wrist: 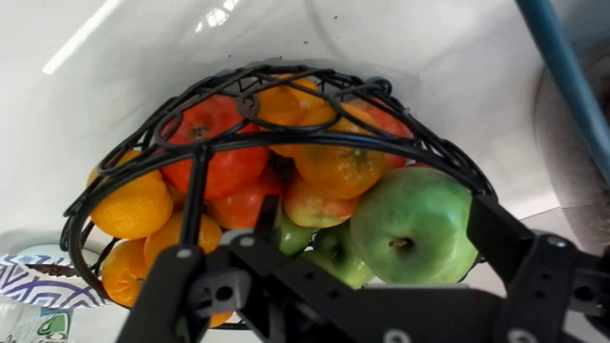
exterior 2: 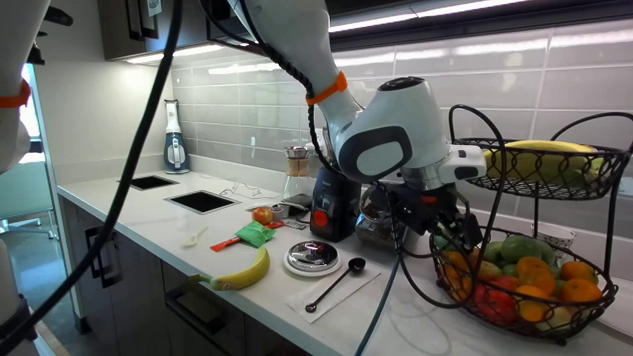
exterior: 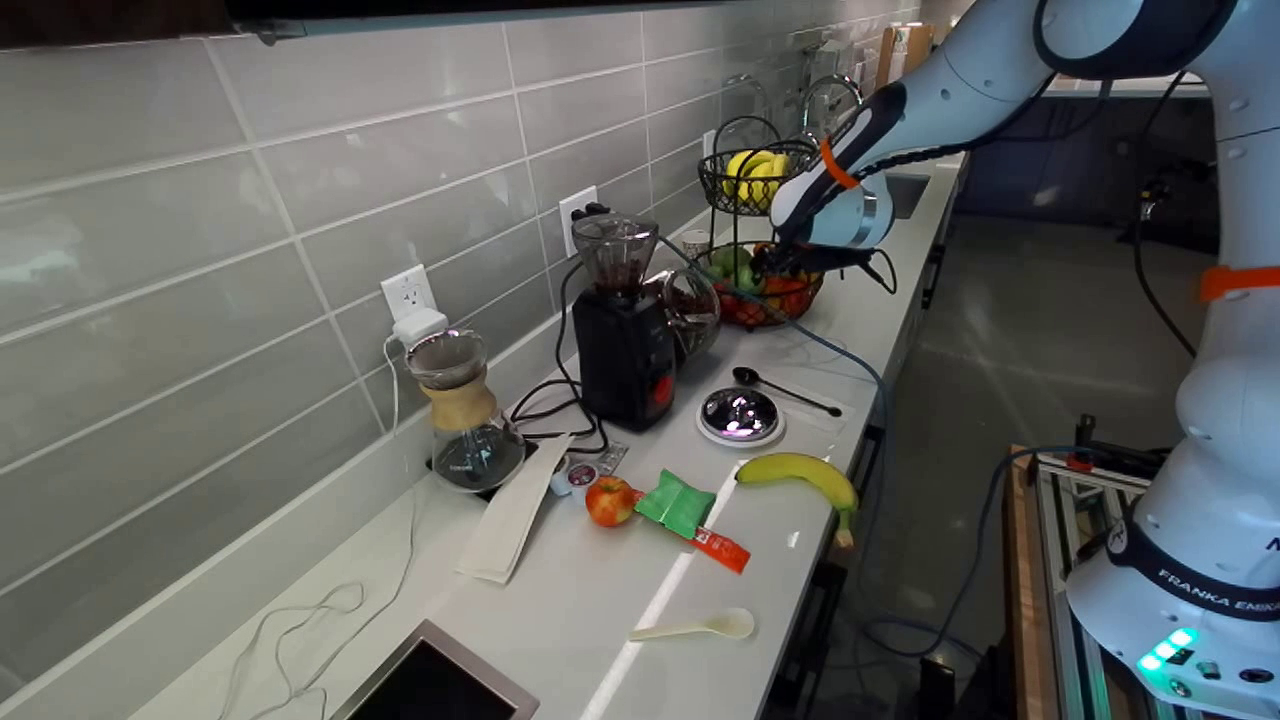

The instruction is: Pick up the fruit from the basket and put it on the table

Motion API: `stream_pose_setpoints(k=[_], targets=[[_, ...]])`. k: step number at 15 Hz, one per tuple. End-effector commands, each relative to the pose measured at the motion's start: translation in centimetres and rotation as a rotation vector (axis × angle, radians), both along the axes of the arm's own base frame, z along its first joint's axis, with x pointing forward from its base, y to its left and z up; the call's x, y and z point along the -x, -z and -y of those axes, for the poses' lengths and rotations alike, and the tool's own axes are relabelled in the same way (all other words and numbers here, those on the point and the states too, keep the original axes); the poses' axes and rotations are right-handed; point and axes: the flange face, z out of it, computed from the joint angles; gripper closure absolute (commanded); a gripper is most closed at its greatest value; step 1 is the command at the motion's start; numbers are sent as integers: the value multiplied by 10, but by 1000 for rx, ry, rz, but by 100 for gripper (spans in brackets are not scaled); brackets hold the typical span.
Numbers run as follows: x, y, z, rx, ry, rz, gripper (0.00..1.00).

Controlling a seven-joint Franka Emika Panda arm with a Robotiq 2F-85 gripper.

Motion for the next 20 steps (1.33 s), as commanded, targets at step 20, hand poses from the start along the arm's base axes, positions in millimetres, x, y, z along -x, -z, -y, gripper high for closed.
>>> stream_pose_setpoints(k=[20], targets=[[2,27,4,95,174,-113,0]])
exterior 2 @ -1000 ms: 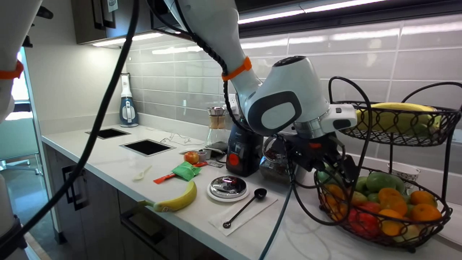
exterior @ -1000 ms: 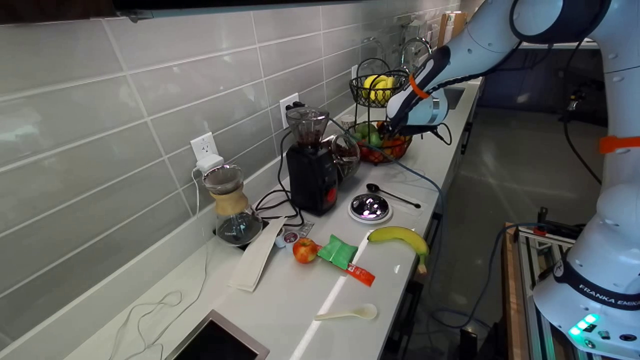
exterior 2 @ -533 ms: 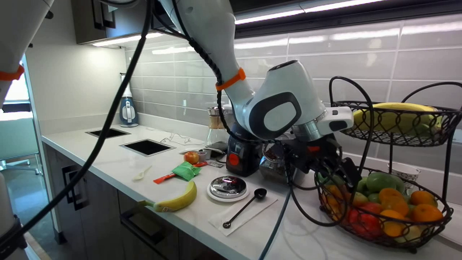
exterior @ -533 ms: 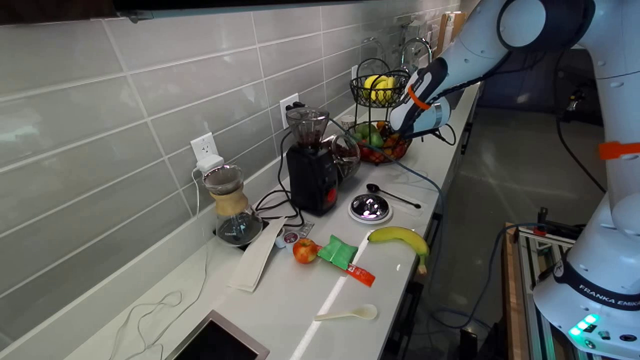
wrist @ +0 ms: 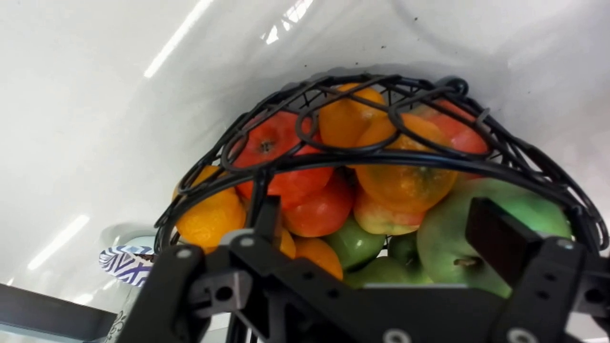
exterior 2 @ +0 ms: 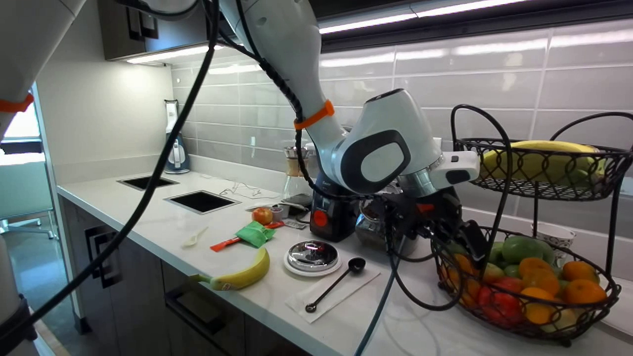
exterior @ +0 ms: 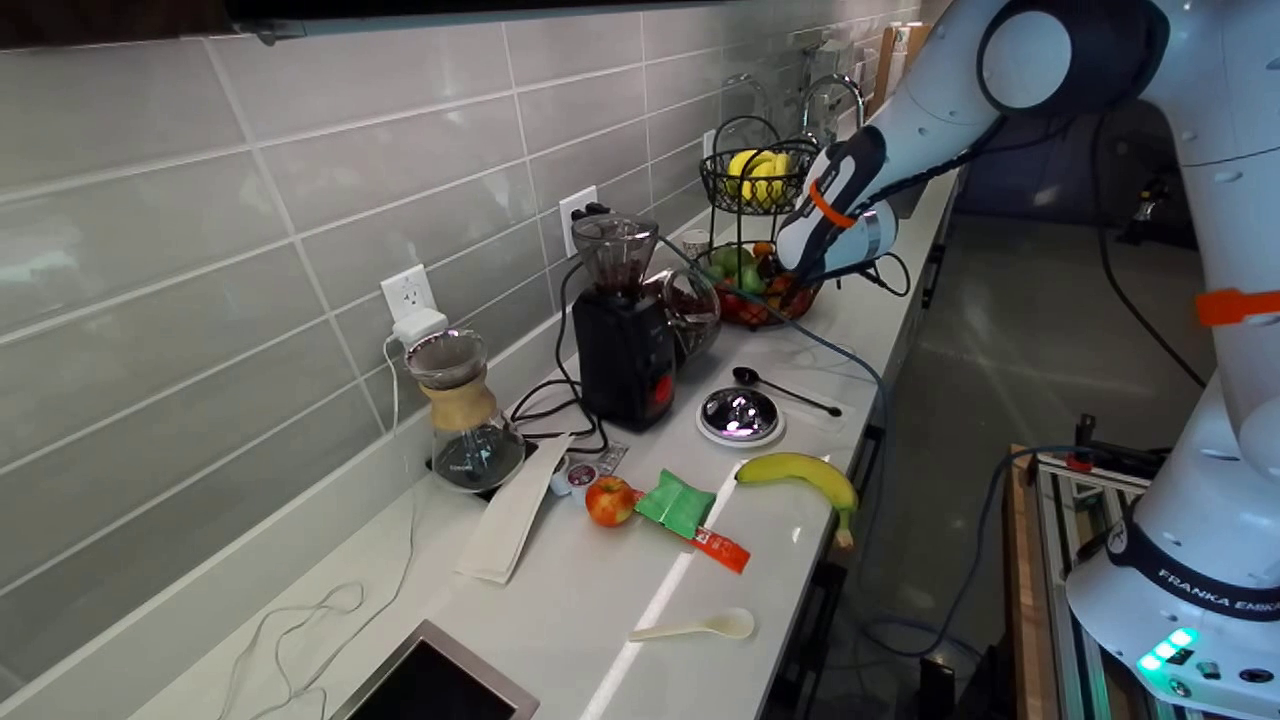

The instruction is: Pick up the fruit from the basket and put it on the table

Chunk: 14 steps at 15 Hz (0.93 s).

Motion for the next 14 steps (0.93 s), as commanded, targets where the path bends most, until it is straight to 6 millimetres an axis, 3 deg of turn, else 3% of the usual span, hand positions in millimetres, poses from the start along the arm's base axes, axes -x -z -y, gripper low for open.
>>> stream_pose_setpoints(k=[1,14], targets=[[0,14,6,-33,-1,-73,0],[-11,26,8,-66,-23,-81,0]])
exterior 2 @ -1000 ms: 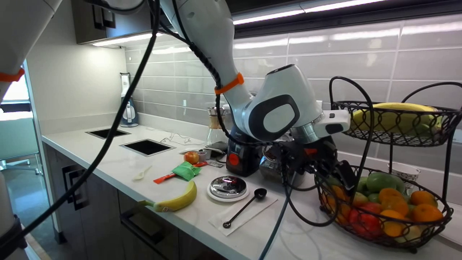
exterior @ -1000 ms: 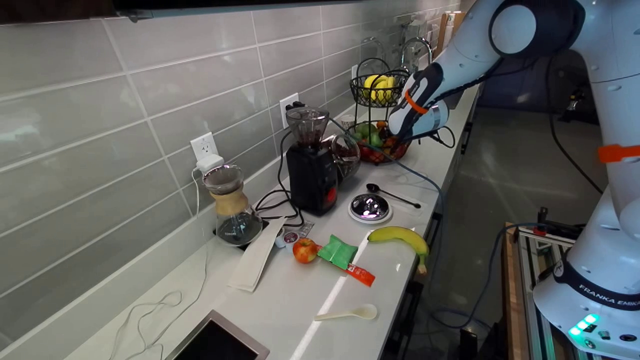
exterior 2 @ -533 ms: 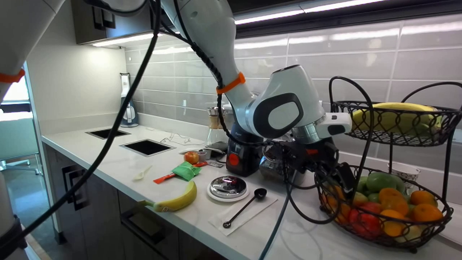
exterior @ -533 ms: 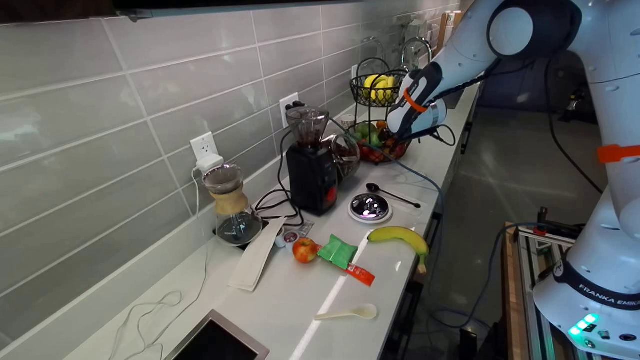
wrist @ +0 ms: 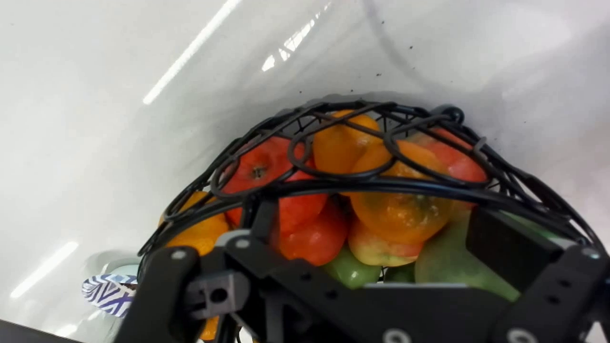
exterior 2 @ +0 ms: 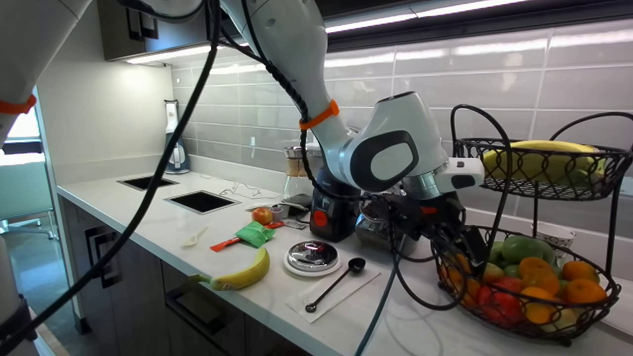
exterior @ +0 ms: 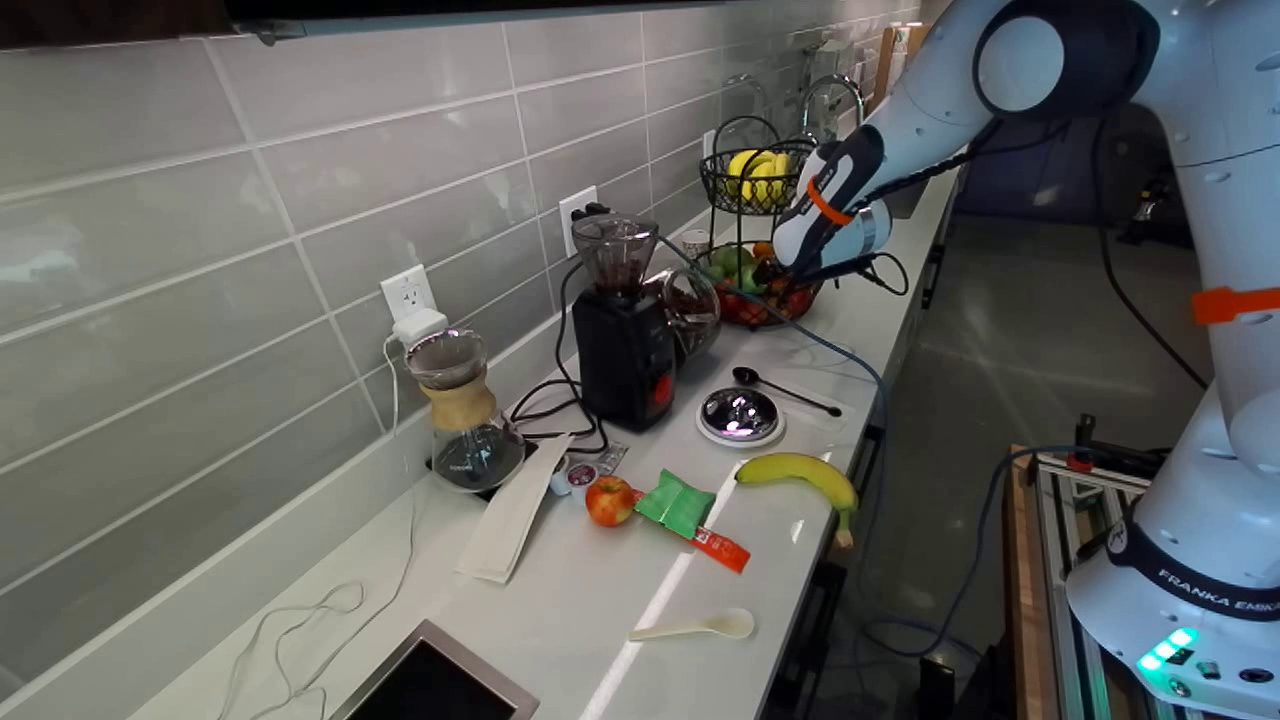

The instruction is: Pick up the fruit from the basket and put it on the table

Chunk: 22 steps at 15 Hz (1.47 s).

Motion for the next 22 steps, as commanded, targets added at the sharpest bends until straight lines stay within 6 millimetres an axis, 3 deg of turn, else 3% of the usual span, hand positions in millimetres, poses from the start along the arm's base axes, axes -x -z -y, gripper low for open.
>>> stream_pose_setpoints(k=[1,2,3,4,6,7,9,11,12,14,16,18,21,22], targets=[[-2,18,3,-10,-12,-22,5],[-2,19,3,-10,-14,-23,12],[-3,19,4,-10,-15,-24,29],[-3,20,4,-10,-16,-26,30],[-4,21,4,-11,-17,-27,46],[-3,22,4,-9,-17,-29,45],[-5,24,3,-6,-22,-33,21],[-6,26,5,-4,-21,-36,11],[-7,25,5,-3,-21,-36,11],[-8,26,5,-4,-21,-37,29],[-7,26,5,-4,-21,-39,38],[-7,29,6,-3,-22,-47,58],[-9,33,6,-3,-25,-56,63],[-9,34,6,-4,-24,-58,59]])
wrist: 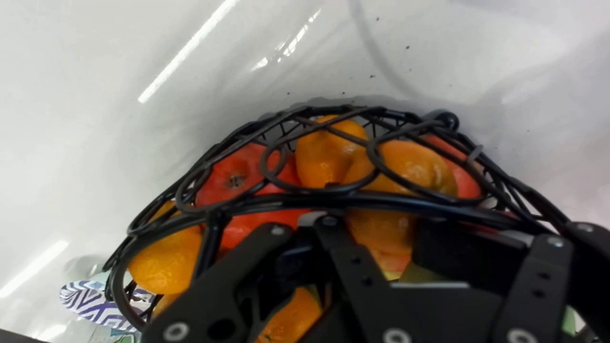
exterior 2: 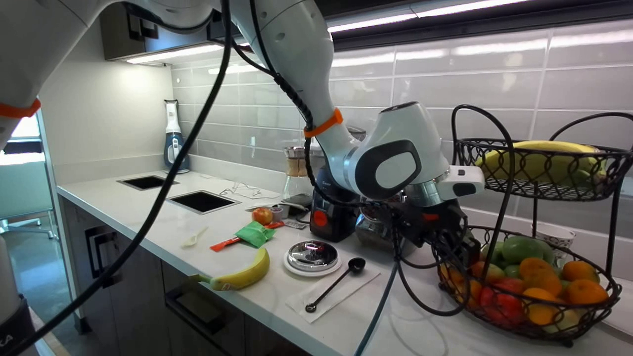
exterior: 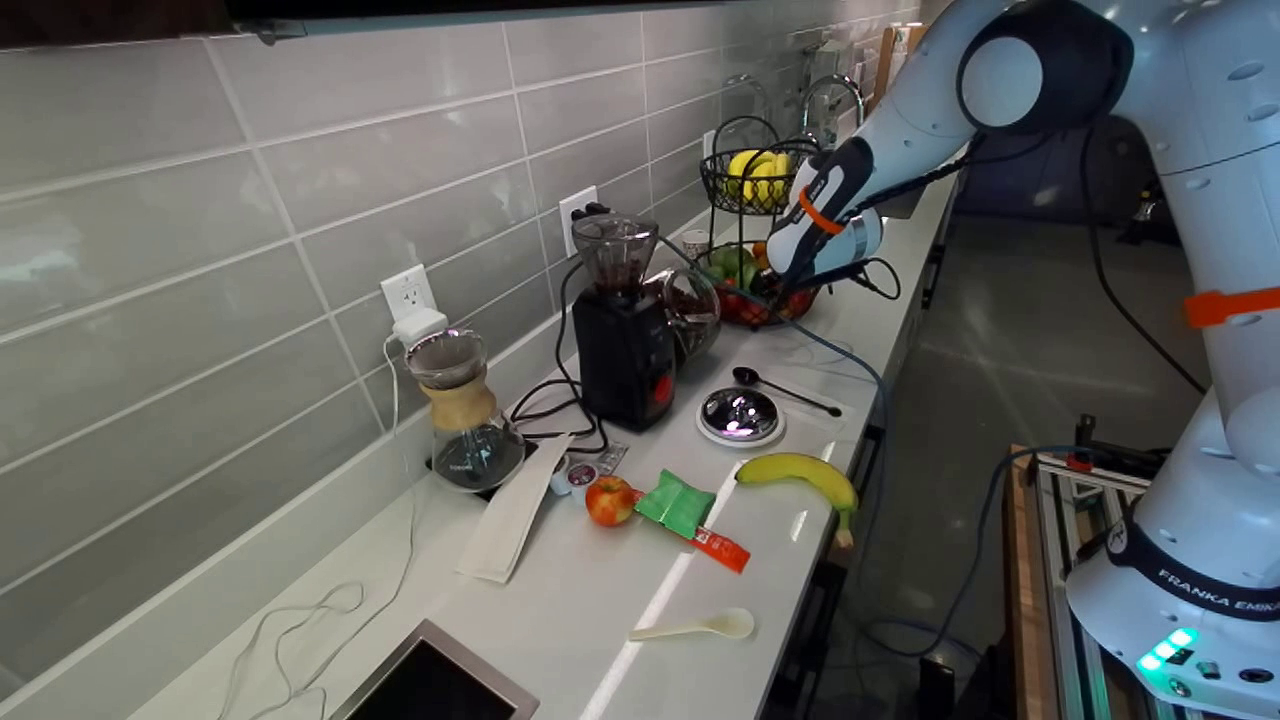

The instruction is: Pick up the fruit from the basket and put it on the table

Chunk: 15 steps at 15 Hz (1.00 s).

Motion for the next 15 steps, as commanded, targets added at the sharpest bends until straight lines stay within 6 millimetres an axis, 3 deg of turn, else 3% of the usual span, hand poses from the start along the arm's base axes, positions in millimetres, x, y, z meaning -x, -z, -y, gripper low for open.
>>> stream_pose_setpoints(k=[1,3,5,6,9,15], targets=[[3,18,4,-8,-3,-48,57],[3,14,3,-15,0,-45,60],[2,13,3,-19,4,-46,77],[2,13,3,-19,5,-45,80],[1,11,2,-35,10,-55,100],[4,3,4,-50,26,-55,100]])
